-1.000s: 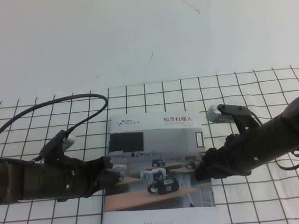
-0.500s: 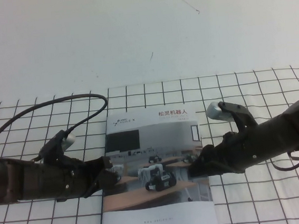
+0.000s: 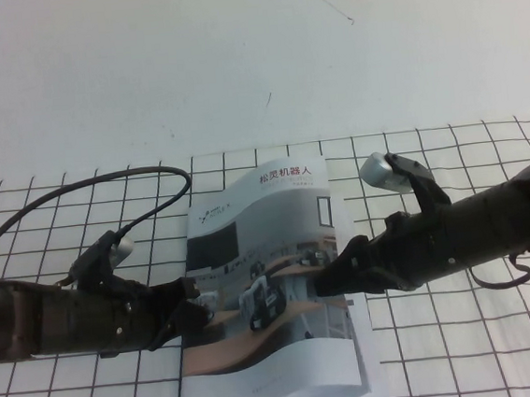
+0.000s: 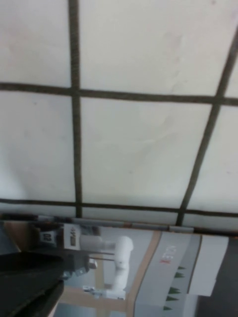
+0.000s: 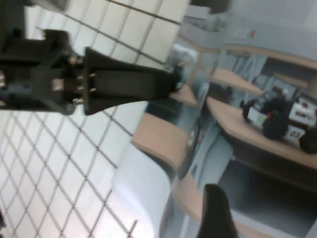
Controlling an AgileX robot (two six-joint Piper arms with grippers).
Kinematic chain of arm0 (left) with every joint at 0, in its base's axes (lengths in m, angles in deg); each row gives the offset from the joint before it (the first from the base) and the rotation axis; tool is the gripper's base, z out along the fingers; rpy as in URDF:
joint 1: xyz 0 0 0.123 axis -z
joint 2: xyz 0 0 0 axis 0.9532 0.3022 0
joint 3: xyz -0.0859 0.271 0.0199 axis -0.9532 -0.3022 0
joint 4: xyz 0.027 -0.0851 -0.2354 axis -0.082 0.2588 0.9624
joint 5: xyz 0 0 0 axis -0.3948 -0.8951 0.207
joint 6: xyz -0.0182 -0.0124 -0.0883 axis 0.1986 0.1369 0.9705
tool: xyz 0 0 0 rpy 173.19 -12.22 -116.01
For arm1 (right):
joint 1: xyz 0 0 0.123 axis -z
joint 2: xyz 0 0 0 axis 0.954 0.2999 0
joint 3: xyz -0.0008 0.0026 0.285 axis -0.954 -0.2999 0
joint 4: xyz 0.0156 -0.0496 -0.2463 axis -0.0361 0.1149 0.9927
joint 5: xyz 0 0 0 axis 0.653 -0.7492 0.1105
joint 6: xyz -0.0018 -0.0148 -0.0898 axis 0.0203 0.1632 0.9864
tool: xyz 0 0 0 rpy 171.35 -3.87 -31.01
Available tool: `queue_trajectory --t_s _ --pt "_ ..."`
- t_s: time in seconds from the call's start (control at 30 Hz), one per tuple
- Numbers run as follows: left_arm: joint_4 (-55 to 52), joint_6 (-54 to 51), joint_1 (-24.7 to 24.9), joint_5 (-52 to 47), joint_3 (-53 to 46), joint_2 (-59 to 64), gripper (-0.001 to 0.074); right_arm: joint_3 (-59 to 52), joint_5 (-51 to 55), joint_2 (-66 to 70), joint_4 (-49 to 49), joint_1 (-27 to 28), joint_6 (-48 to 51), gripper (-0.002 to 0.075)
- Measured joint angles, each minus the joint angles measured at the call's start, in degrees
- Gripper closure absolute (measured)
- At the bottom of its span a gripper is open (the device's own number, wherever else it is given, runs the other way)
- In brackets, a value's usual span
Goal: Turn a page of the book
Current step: Open the closed book
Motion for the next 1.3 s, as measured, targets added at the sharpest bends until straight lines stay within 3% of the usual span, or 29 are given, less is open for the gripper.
queue_trajectory --t_s 0.4,1.3 --pt "2.25 -0.98 -0.11 -2.51 0.25 1.81 0.0738 0.00 5.41 0.00 -6.61 -0.34 3.76 0.0295" --pt "3.41 -2.42 -0.11 -3.52 0.25 2.31 0.0738 0.00 15.45 -0.42 -10.92 -0.45 4.54 0.0296"
